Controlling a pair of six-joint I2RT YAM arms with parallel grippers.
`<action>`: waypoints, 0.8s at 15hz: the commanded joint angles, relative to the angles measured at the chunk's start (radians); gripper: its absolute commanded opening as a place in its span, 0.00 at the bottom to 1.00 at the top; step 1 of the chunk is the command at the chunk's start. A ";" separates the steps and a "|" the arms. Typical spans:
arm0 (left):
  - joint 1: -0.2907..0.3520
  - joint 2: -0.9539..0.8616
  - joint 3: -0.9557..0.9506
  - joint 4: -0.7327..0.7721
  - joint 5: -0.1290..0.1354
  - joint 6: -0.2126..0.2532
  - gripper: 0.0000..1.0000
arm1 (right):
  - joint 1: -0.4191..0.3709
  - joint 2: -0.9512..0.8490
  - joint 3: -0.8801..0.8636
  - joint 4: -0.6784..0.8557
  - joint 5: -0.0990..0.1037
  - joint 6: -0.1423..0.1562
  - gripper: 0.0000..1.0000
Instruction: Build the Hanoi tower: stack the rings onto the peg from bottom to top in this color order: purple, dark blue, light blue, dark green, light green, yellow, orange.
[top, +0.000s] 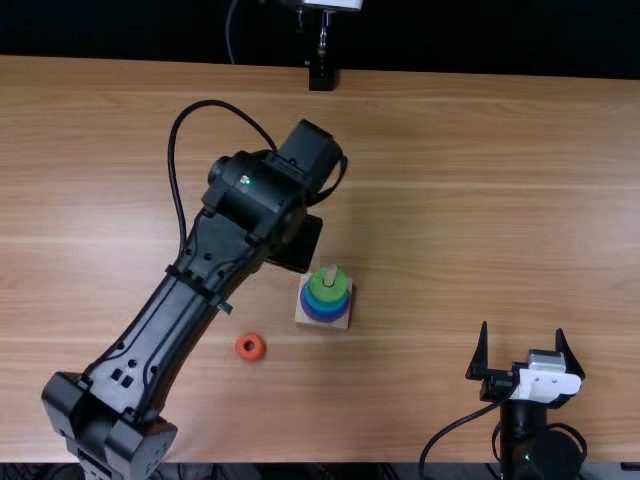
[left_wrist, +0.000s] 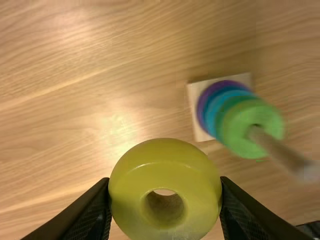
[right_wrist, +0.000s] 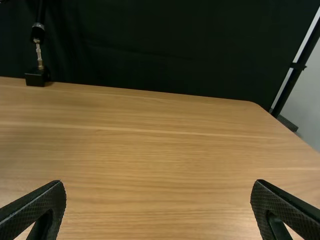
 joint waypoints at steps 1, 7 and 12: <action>-0.030 -0.027 0.055 -0.002 -0.003 -0.067 0.00 | -0.005 -0.019 -0.009 0.004 -0.005 0.000 1.00; -0.117 0.016 0.116 -0.002 -0.003 -0.114 0.00 | -0.003 -0.019 -0.009 0.004 -0.005 0.000 1.00; -0.142 0.041 0.115 0.000 -0.003 -0.137 0.00 | -0.005 -0.019 -0.009 0.004 -0.005 0.000 1.00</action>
